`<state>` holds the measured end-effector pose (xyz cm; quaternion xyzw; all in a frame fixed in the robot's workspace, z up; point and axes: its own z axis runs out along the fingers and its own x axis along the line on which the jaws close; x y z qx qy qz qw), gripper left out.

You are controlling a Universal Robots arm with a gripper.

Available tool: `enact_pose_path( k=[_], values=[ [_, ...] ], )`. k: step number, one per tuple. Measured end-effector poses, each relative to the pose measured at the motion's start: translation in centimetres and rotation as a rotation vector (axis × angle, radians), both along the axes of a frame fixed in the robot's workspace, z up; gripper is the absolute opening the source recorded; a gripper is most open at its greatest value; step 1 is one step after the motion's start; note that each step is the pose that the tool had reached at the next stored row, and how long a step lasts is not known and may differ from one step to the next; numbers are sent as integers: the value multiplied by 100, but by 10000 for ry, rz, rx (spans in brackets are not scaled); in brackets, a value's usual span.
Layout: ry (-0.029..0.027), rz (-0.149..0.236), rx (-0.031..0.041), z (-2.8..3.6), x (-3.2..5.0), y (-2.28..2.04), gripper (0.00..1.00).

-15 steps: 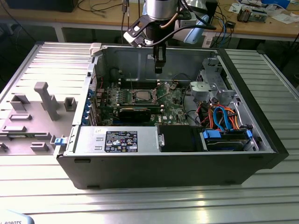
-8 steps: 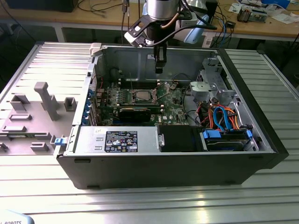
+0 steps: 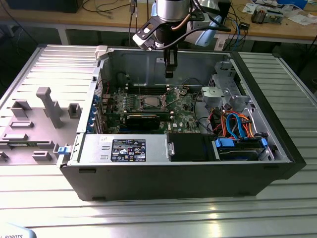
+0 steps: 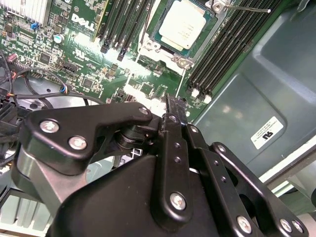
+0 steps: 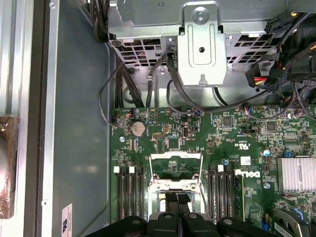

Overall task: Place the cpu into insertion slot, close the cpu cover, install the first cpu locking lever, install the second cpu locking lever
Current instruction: 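Close the cpu cover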

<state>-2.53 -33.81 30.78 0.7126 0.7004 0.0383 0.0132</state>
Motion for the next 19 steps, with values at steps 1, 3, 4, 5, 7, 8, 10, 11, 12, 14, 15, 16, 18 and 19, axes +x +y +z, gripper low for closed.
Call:
enact_pose_path(
  k=[1,3,4,5,7,8,10,11,12,14,15,16,18,19],
  values=[
    [0,0,0,0,0,0,11],
    [0,0,1,0,0,0,11],
    [0,0,0,0,0,0,11],
    [-1,0,0,-1,1,0,11],
    [-1,2,1,-1,5,0,11],
    [-1,2,1,-2,9,0,11],
    [0,0,1,-12,29,0,11],
    [0,-1,-3,-26,60,0,11],
    [1,0,-4,-43,109,0,11],
    [31,-2,-6,-80,166,0,11],
    [81,-2,-6,-99,184,0,11],
    [112,-2,-6,-114,189,0,11],
    [122,-5,-6,-157,191,0,11],
    [127,-4,-4,-185,194,0,11]
  ],
)
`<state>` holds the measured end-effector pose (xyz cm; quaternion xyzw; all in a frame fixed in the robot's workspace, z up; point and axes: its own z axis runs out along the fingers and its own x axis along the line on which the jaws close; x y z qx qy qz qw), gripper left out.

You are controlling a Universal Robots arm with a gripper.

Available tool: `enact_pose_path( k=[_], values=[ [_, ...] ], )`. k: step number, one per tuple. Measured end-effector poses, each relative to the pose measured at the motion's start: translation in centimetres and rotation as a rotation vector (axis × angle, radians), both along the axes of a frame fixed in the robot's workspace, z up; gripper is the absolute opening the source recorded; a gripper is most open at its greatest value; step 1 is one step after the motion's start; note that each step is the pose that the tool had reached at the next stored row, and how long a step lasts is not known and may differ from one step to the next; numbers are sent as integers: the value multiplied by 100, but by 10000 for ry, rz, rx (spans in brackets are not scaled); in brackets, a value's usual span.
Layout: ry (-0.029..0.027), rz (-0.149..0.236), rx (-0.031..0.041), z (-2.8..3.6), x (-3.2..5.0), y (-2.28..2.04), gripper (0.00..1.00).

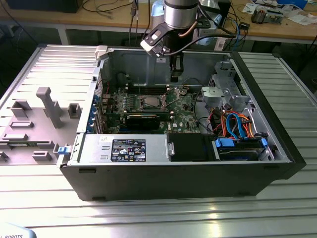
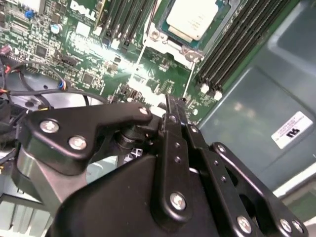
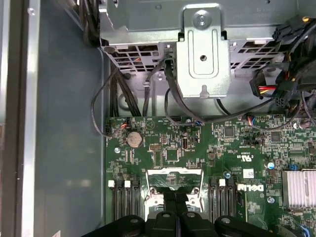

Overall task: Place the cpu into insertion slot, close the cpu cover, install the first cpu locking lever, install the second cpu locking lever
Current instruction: 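Close the cpu cover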

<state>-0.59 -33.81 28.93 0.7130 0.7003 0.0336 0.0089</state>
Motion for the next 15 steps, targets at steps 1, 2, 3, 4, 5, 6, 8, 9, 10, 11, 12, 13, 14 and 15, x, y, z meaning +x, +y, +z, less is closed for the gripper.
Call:
enact_pose_path(
  k=[1,2,3,4,5,6,8,9,10,11,12,13,14,15],
  values=[
    [17,1,0,-15,3,0,11],
    [34,1,-1,-22,4,0,11],
    [41,0,-3,-23,4,0,11],
    [41,0,-3,-23,4,0,11],
    [42,0,-4,-23,4,0,11],
    [41,0,-2,-24,4,0,11],
    [41,-1,-2,-25,4,0,11],
    [41,-1,-2,-25,4,0,11],
    [41,-1,-1,-25,4,0,11],
    [41,0,-1,-25,4,0,11],
    [41,-1,-2,-25,4,0,11],
    [41,0,-2,-25,4,0,11],
    [41,-1,-2,-25,4,0,11],
    [41,-1,-2,-26,4,0,11]
  ],
)
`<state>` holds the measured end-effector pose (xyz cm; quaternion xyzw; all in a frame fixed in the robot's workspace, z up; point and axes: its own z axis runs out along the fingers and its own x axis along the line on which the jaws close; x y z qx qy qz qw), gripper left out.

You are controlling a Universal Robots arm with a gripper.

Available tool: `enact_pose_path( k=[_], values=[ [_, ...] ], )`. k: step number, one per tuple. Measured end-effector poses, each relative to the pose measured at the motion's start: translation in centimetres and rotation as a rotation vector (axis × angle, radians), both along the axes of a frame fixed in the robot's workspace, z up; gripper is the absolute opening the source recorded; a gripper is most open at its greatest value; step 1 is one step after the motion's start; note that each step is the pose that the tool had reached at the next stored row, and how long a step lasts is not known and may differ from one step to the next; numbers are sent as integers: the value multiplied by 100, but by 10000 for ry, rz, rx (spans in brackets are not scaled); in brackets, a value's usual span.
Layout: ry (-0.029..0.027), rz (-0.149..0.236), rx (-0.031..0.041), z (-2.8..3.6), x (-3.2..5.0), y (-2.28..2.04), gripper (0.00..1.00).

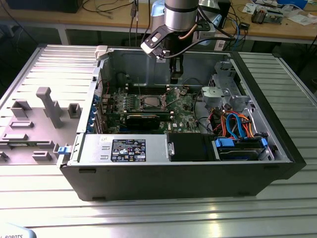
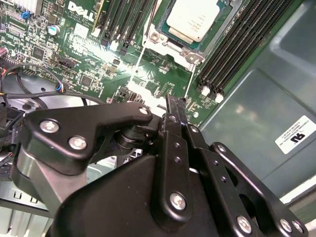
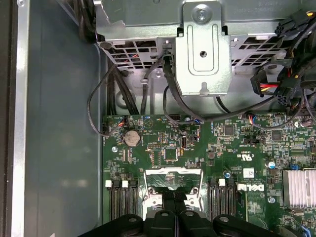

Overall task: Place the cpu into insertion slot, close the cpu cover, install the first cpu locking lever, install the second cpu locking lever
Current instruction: 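Close the cpu cover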

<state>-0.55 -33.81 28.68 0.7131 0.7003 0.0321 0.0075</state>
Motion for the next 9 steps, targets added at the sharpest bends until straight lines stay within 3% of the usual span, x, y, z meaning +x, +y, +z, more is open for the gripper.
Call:
enact_pose_path(
  k=[9],
  values=[
    [0,0,0,-1,45,0,11]
  ],
)
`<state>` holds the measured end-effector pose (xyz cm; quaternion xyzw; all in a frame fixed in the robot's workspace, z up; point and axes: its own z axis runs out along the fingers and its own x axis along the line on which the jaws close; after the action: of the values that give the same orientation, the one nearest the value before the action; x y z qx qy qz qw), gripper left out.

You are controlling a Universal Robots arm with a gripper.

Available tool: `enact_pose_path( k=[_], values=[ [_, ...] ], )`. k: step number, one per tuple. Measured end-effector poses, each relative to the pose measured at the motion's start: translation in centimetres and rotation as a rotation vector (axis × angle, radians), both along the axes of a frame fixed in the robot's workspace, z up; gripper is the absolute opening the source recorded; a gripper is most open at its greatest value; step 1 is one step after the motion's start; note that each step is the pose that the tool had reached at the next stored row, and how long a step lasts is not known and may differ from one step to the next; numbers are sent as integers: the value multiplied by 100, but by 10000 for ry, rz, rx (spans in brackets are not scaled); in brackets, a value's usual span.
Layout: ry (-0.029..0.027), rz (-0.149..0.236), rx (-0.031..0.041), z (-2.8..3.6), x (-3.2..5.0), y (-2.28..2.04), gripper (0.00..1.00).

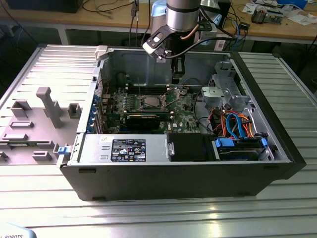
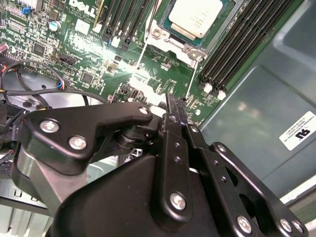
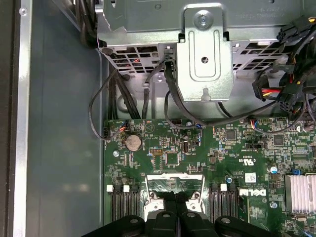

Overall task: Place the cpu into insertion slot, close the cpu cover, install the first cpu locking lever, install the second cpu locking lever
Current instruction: 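Close the cpu cover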

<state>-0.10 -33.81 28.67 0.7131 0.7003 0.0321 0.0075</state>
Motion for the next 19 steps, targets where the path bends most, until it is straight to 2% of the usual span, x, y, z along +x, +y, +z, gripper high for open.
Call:
enact_pose_path(
  k=[14,19],
  values=[
    [0,0,0,0,13,0,11],
    [1,0,0,-4,65,0,11]
  ],
)
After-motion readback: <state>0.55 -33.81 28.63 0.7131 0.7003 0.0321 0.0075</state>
